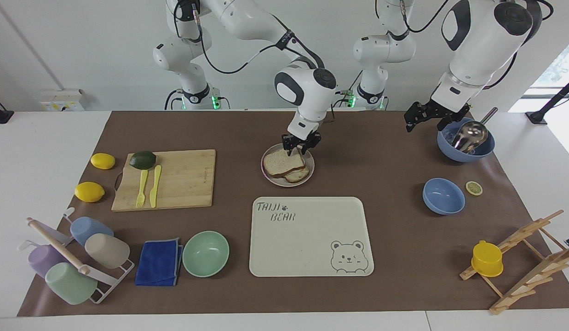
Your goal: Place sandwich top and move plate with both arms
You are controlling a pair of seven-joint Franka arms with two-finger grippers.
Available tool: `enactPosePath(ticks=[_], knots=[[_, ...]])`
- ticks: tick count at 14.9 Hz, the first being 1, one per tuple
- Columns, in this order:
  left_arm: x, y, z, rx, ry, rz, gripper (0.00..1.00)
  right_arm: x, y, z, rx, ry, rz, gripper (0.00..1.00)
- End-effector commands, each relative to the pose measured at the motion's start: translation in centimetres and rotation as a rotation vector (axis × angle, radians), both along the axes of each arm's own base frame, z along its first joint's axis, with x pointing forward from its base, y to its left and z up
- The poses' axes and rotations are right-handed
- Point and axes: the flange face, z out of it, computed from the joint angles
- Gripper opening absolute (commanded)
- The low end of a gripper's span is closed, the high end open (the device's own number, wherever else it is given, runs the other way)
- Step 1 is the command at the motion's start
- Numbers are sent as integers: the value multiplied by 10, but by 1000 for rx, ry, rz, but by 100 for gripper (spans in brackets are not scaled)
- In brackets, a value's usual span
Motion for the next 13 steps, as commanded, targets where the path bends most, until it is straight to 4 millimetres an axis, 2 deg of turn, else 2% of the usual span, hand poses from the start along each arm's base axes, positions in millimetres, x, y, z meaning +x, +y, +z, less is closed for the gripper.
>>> enactPosePath(ticks=[1, 2, 3, 4, 6, 8, 10, 13], knots=[[-14, -12, -9, -4, 4, -7, 100, 36, -55, 53, 61, -32, -115, 100], [-17, -18, -14, -2, 9, -9, 100, 49, -79, 66, 57, -29, -149, 100], [-21, -24, -22, -1, 4, 16, 100, 65, -113, 86, 57, -27, -176, 100], [-26, -32, -27, 0, -5, 30, 100, 72, -137, 103, 60, -31, -192, 100], [-40, -57, -51, 6, -8, 38, 100, 85, -199, 132, 63, 10, -259, 100], [-56, -86, -81, 1, -10, 45, 100, 90, -258, 153, 55, 62, -256, 100], [-75, -121, -115, -11, 13, 74, 100, 95, -331, 181, 71, 76, -242, 100], [-110, -178, -181, -43, -14, 91, 100, 83, -402, 213, 79, 114, -228, 100]])
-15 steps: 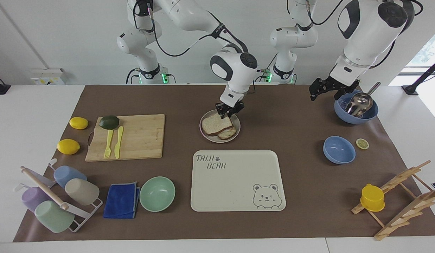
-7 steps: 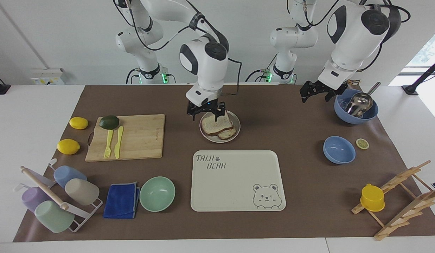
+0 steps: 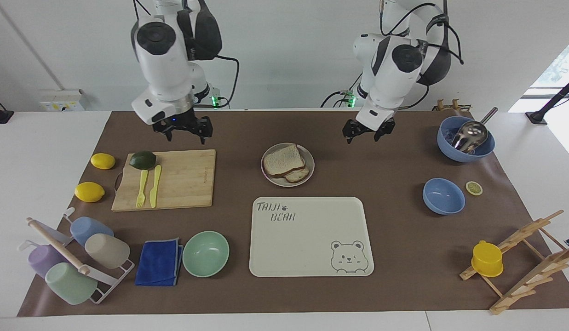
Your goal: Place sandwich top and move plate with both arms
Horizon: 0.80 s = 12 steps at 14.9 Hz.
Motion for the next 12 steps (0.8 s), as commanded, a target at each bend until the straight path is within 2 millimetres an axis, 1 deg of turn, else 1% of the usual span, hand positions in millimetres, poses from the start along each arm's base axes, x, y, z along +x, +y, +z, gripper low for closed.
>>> enactPosePath(ticks=[1, 2, 3, 4, 5, 6, 7, 8, 9, 11, 12], knots=[[-41, -35, -58, -31, -40, 32, 100, -13, -40, 26, 41, 18, 8, 100], [-53, -48, -75, -46, -40, 31, 100, -13, -42, 35, 39, 15, 4, 100], [-59, -56, -86, -68, -37, 36, 100, -13, -44, 41, 31, 18, 0, 100], [-59, -57, -95, -85, -33, 55, 98, -13, -50, 43, 18, 31, -7, 100], [-59, -61, -100, -92, -37, 53, 95, -13, -74, 41, 29, 38, -54, 100], [-62, -67, -102, -95, -41, 38, 95, -12, -94, 38, 45, 37, -86, 100], [-65, -71, -104, -94, -38, 25, 95, -12, -94, 39, 49, 36, -82, 100], [-70, -78, -109, -91, -33, 3, 92, -11, -94, 38, 48, 38, -75, 100], [-72, -87, -120, -93, -39, -10, 90, -10, -94, 36, 42, 44, -72, 100], [-69, -90, -127, -100, -53, -11, 84, -5, -95, 30, 46, 56, -33, 100], [-67, -90, -127, -102, -56, -10, 80, -5, -89, 28, 42, 66, -15, 100]])
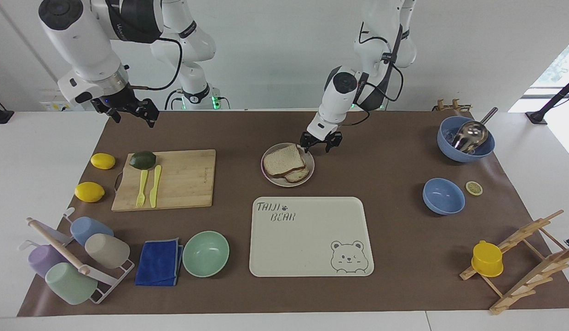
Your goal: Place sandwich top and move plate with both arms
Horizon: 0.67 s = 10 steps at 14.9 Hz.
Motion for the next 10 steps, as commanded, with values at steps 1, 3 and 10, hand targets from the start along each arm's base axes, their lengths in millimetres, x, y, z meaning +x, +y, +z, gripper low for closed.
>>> enactPosePath(ticks=[1, 3, 10], knots=[[4, -3, -8, -17, -7, 6, 78, 6, 8, -1, 25, 19, 49, 100], [4, -2, -10, -17, -8, 3, 69, 2, 9, -1, 33, 33, 55, 100], [8, -5, -16, -37, -12, 24, 39, 17, 22, -7, 25, 54, 106, 100]])
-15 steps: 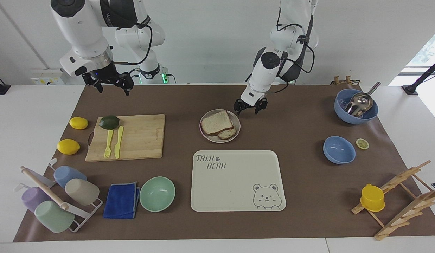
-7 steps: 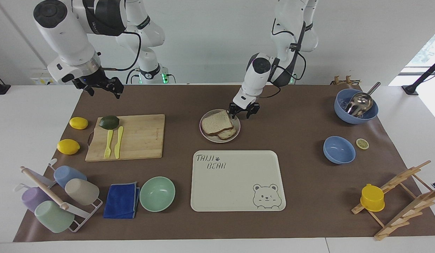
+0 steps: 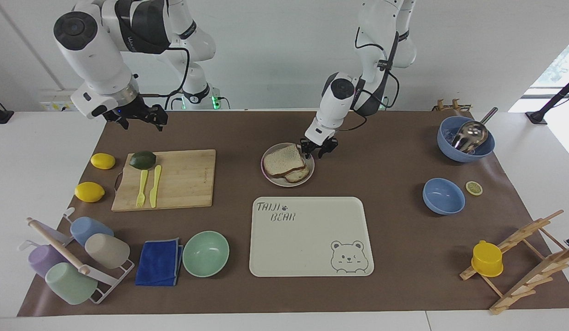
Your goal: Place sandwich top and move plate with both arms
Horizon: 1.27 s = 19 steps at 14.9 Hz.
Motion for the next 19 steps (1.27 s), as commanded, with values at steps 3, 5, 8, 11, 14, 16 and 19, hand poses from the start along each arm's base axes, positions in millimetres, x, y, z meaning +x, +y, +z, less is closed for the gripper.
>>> enactPosePath(ticks=[3, 5, 8, 11, 14, 16, 19], knots=[[2, -2, -3, -17, -1, 4, 10, 10, 4, 0, 18, 12, 33, 100], [3, -2, -4, -17, -1, 3, 0, 12, 1, -2, 18, 6, 30, 100], [11, -5, 5, -26, -5, 7, 0, 10, -30, 2, 40, -1, 18, 100], [40, 5, 37, -44, 38, 57, 0, 12, -40, 5, 53, -11, -1, 100], [92, 18, 84, -84, 84, 84, 0, 12, -39, 13, 49, -30, -8, 100], [133, 36, 101, -107, 81, 130, 0, 11, -40, 16, 49, -33, -14, 100], [191, 41, 102, -154, 94, 184, 0, 7, -46, 22, 62, -43, -14, 100]])
